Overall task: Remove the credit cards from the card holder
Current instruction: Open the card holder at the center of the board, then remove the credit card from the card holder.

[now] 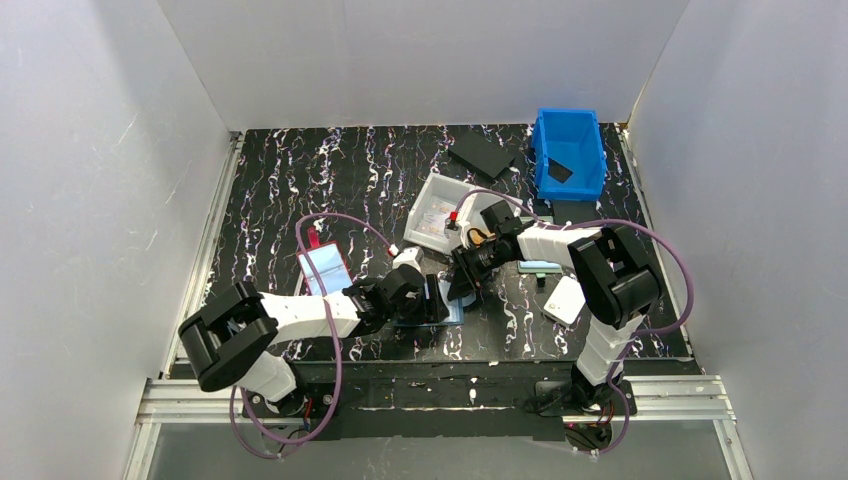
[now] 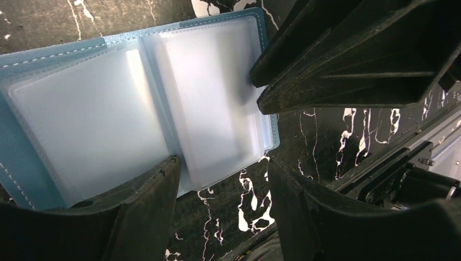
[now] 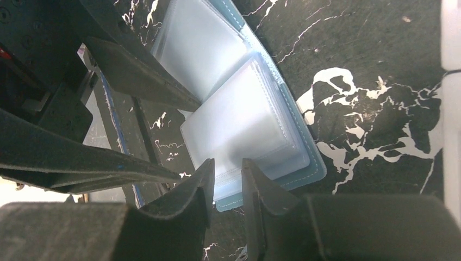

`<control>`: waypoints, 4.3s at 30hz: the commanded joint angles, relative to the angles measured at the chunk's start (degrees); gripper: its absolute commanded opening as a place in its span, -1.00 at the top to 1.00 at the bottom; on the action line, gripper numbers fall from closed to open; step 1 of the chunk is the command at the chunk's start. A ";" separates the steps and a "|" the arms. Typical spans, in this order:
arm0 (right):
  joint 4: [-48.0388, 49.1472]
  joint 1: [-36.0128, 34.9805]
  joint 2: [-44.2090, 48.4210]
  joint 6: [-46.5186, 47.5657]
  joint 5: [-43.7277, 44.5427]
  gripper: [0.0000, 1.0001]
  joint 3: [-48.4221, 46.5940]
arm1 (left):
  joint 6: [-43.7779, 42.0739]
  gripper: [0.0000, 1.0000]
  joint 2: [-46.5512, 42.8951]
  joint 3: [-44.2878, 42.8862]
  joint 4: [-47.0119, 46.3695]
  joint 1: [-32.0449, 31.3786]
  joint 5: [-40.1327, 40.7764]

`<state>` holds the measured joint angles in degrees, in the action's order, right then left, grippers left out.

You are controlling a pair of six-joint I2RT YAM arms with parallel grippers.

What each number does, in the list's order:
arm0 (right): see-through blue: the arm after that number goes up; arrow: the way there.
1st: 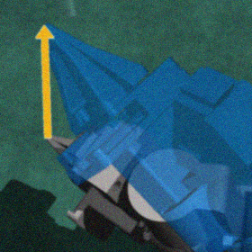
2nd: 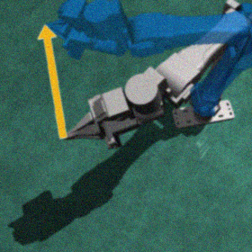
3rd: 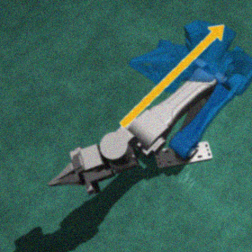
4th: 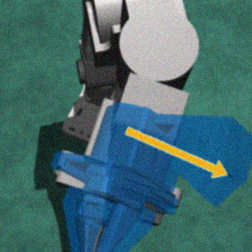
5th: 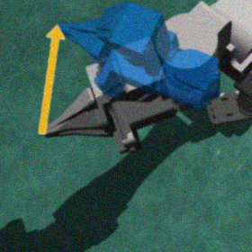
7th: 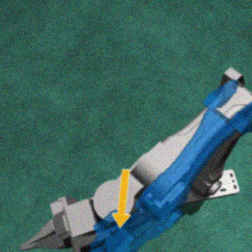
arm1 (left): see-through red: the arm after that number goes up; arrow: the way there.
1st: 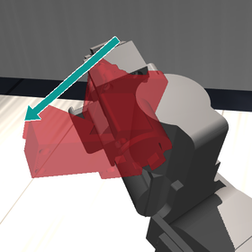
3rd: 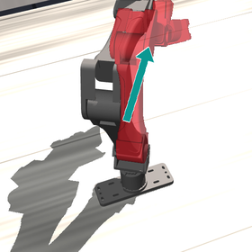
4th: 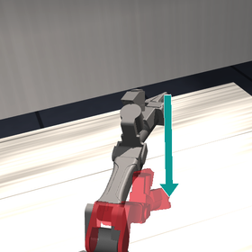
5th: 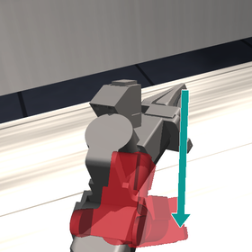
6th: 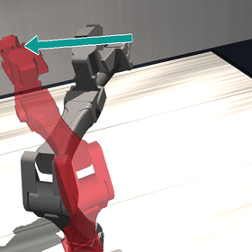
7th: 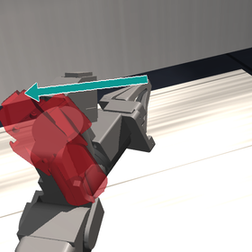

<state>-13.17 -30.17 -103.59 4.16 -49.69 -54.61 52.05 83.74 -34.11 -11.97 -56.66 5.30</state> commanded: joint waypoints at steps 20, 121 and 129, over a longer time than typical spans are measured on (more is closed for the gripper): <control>7.26 -0.40 -0.51 -9.61 -2.66 0.19 2.27 | 0.19 -0.27 7.73 0.11 1.60 0.94 -3.55; 2.97 1.70 1.07 -5.71 -1.33 0.23 1.55 | 6.79 0.58 5.21 5.35 1.89 2.60 0.56; 5.12 1.70 1.40 -7.53 -5.47 0.27 2.24 | 6.74 0.62 5.24 5.97 0.32 2.69 -0.06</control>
<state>-9.23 -27.55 -101.65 -1.72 -49.10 -52.36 61.12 87.66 -31.18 -20.60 -54.46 4.38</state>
